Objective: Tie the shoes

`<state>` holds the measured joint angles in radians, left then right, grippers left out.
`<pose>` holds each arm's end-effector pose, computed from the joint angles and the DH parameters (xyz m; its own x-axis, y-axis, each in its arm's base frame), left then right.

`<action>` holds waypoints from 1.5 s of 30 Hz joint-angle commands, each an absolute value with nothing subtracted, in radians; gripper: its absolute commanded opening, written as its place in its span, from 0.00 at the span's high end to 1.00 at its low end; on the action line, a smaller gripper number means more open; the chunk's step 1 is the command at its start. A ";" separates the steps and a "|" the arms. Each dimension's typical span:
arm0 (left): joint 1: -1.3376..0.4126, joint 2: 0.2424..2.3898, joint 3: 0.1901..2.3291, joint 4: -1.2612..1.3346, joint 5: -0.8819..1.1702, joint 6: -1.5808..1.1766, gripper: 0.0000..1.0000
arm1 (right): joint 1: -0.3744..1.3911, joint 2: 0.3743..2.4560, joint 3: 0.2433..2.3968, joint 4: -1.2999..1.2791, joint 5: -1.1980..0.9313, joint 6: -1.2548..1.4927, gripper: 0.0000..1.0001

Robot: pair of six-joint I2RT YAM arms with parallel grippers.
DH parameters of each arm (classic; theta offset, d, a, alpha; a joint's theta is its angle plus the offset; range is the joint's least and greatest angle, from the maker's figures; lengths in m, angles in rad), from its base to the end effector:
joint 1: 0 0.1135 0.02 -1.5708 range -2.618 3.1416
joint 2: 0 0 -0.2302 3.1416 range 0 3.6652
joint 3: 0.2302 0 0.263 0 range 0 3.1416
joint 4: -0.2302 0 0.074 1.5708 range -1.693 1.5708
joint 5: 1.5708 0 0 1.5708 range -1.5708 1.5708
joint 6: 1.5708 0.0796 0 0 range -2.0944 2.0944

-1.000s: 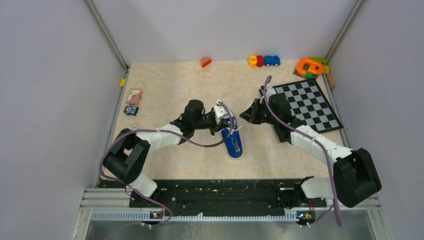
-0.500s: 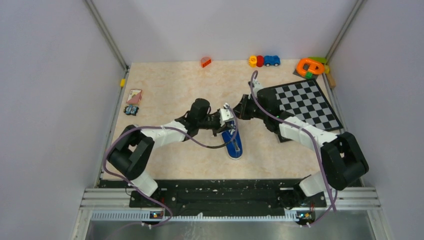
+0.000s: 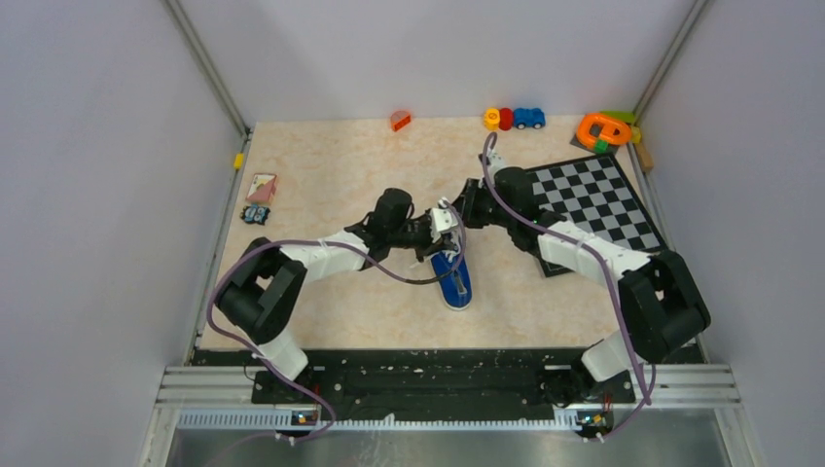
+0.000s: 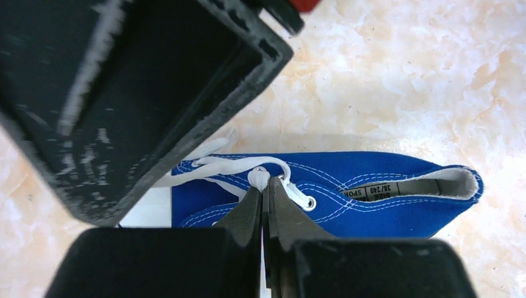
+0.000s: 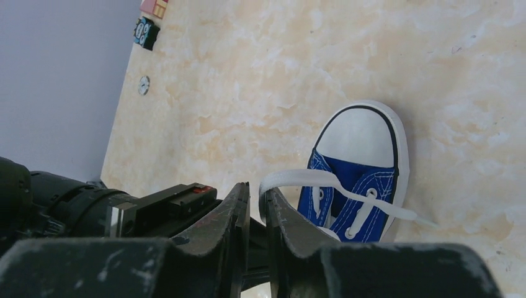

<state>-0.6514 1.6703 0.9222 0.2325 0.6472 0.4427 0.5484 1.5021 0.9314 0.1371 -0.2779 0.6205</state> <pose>0.2818 -0.2752 0.1446 0.0316 0.4056 -0.9135 0.9820 0.1578 0.1041 0.3203 0.2213 0.1921 -0.7067 0.2235 -0.6713 -0.3722 0.6894 0.6214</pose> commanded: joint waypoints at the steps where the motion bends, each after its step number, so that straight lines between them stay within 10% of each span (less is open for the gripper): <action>1: -0.650 1.683 0.956 0.258 0.639 0.411 1.00 | 0.548 1.526 0.988 0.139 -0.258 0.597 0.79; 17: -0.539 1.581 0.850 0.335 0.675 0.187 1.00 | 0.403 1.666 0.999 0.212 -0.544 0.594 0.45; 45: -0.515 1.597 0.765 0.519 0.714 0.059 1.00 | 0.410 1.834 1.073 0.227 -0.640 0.479 0.57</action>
